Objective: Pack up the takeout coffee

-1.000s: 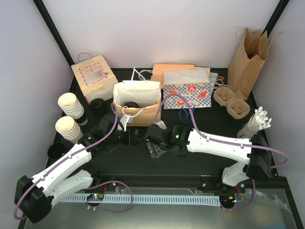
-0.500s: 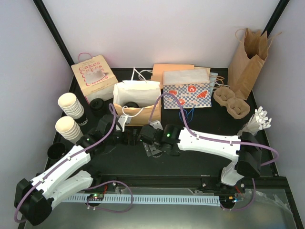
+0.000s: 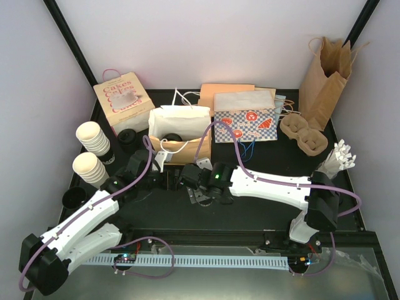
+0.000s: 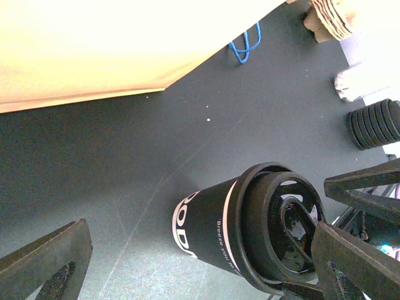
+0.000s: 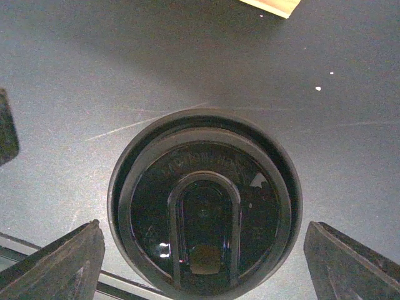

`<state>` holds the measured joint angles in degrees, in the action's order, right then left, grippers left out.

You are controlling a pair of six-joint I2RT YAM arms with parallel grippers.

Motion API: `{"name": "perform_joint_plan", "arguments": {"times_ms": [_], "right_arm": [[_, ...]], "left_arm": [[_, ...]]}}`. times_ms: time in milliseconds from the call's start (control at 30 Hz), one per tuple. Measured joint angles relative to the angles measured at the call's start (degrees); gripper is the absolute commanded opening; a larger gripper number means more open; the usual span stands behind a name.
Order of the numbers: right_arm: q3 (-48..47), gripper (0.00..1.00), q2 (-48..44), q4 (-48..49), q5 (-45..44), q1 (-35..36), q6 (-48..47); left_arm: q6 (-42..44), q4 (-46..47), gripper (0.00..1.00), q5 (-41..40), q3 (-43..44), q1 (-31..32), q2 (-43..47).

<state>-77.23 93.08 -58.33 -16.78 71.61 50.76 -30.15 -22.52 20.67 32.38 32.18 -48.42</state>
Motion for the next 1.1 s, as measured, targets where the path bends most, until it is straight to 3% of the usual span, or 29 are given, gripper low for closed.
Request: {"name": "perform_joint_plan", "arguments": {"times_ms": [1100], "right_arm": [[-0.9,0.82,2.1,-0.4,-0.7,-0.4,1.1]], "left_arm": [[0.9,0.1,0.99,0.5,-0.1,-0.3,-0.5]]}}
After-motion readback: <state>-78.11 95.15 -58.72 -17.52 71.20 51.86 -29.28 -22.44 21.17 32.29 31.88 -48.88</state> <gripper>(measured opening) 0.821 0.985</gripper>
